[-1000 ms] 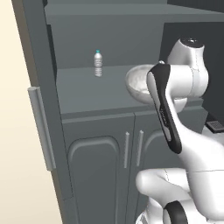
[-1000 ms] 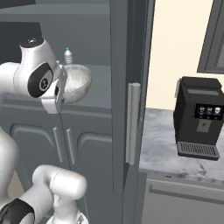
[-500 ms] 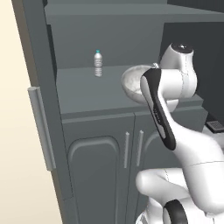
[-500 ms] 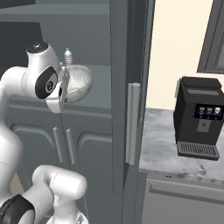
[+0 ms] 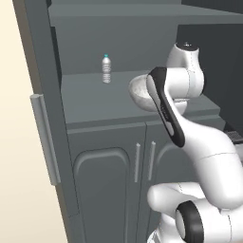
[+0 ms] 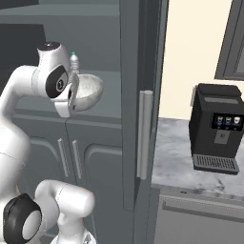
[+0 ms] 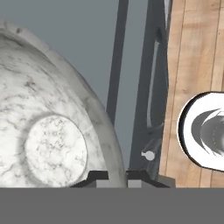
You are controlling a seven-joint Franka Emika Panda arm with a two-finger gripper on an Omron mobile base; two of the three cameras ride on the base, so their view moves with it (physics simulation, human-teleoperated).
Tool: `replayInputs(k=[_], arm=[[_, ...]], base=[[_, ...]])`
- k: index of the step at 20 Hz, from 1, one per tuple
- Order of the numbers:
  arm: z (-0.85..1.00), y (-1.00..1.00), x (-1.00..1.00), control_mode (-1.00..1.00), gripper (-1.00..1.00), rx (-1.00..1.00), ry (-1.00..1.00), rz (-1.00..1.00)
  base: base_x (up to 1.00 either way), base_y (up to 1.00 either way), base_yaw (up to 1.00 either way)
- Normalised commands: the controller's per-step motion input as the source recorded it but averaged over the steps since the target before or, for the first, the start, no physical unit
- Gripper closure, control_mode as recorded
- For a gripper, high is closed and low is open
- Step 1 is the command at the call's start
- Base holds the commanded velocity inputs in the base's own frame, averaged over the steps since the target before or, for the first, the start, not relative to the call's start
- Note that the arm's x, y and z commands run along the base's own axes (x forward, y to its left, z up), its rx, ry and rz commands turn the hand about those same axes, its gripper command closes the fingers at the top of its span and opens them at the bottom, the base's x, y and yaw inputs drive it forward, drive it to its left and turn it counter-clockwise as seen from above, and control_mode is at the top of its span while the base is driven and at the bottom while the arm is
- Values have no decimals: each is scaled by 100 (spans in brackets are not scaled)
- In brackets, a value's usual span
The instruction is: Pick the mug and place it in the sink. Pick the bowl and place it in the open cabinet and then close the cabinet.
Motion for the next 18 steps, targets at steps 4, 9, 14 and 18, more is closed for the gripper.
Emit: replayInputs(k=[4, 9, 14, 18], arm=[[-19, 9, 28, -100, 100, 0, 0, 0], [-36, 7, 23, -100, 100, 0, 0, 0], [-25, 21, 11, -100, 100, 0, 0, 0], [-22, 22, 14, -100, -100, 0, 0, 0]], base=[[0, 0, 0], [0, 0, 0], [0, 0, 0], [0, 0, 0]])
